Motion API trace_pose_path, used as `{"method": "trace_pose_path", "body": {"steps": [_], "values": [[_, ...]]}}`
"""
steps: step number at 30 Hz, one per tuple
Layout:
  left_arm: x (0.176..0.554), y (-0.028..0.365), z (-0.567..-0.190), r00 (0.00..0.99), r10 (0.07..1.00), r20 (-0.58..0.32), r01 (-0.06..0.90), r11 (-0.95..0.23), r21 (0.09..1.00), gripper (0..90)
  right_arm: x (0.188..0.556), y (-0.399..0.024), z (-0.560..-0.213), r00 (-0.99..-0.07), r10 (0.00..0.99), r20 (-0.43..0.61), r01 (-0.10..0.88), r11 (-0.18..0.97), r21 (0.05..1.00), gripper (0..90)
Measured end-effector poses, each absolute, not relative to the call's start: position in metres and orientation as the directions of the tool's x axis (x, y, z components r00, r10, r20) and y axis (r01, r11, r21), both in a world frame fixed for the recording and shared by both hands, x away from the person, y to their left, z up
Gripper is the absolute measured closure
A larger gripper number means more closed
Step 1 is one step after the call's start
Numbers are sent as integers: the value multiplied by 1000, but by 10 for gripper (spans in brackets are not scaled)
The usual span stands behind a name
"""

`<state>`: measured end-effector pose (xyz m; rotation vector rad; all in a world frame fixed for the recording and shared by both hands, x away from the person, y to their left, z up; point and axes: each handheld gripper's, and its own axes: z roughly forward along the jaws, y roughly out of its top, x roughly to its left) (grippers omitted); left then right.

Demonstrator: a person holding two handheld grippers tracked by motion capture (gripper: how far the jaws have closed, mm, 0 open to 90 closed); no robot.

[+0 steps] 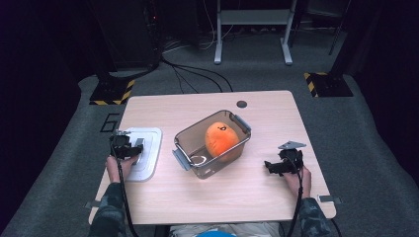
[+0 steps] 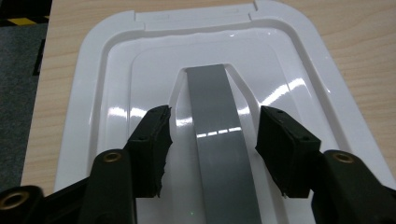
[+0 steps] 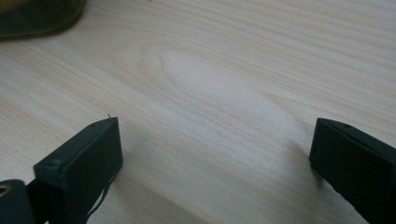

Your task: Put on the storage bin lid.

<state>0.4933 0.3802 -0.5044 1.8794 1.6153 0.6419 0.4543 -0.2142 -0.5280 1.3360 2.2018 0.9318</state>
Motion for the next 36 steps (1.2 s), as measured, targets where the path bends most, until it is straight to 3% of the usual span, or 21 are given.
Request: {"method": "trace_pose_path", "body": {"steps": [10,15,36], "values": [[493,379,-507,169,986,-4,709,-118,695,629,454,-215,-528,-463,886,3,617,320,718,23],[493,379,-507,148,989,26,699,-123,705,663,455,-215,-528,-464,886,2,616,321,719,27],[480,375,-483,214,976,43,663,-177,727,665,454,-215,-528,-459,888,5,618,315,721,33]]}}
